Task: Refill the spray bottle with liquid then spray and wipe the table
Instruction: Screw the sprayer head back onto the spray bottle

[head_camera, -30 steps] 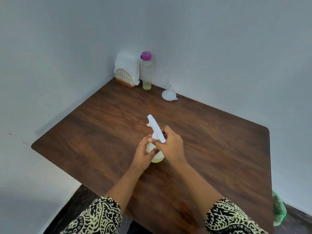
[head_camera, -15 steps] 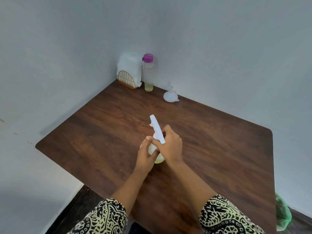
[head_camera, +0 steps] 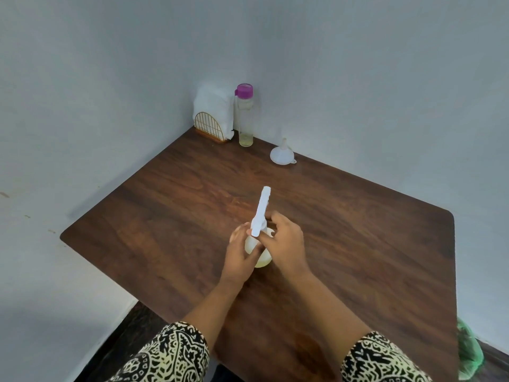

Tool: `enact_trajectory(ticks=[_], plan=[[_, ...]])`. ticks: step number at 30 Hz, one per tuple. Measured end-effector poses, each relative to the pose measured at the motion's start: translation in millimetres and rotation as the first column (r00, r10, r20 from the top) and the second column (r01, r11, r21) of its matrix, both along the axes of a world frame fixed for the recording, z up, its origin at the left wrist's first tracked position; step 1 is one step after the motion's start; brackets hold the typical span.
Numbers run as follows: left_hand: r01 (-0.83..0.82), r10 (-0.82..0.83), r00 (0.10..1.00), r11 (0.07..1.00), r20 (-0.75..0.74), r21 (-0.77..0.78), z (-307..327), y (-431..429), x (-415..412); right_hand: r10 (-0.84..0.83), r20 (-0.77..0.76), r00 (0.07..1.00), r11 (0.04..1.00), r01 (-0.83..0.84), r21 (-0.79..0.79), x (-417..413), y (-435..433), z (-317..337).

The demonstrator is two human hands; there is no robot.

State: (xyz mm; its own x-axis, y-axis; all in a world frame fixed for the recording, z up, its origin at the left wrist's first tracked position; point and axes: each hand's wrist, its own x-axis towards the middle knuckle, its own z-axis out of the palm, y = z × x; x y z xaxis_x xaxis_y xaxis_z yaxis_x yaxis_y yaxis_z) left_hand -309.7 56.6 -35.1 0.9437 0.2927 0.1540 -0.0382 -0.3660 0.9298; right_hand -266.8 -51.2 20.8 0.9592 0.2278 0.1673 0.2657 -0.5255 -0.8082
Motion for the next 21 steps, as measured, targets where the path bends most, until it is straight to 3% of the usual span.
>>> enact_trajectory(ticks=[3,6,10,14,21], plan=[[-0.028,0.03,0.999,0.998,0.042,-0.054,-6.6,-3.0,-0.6,-0.07,-0.045,0.997,0.993,0.074,0.088,-7.8,11.7,0.9],[-0.018,0.018,1.0,0.998,-0.007,-0.063,-5.6,-5.1,0.0,-0.031,-0.069,0.997,0.998,0.035,0.055,-5.0,13.0,1.2],[0.125,-0.122,0.987,0.992,-0.103,0.023,-4.9,11.2,4.8,0.228,-0.162,0.96,0.973,-0.229,0.016,9.8,-8.0,1.6],[0.363,-0.358,0.896,0.931,-0.261,-0.034,1.9,35.2,7.1,0.415,-0.229,0.88,0.897,-0.438,-0.058,23.1,-21.0,8.8],[0.271,-0.266,0.932,0.963,-0.246,-0.014,1.7,38.1,5.5,0.299,-0.056,0.953,0.952,-0.301,-0.048,12.7,-14.3,-5.8]])
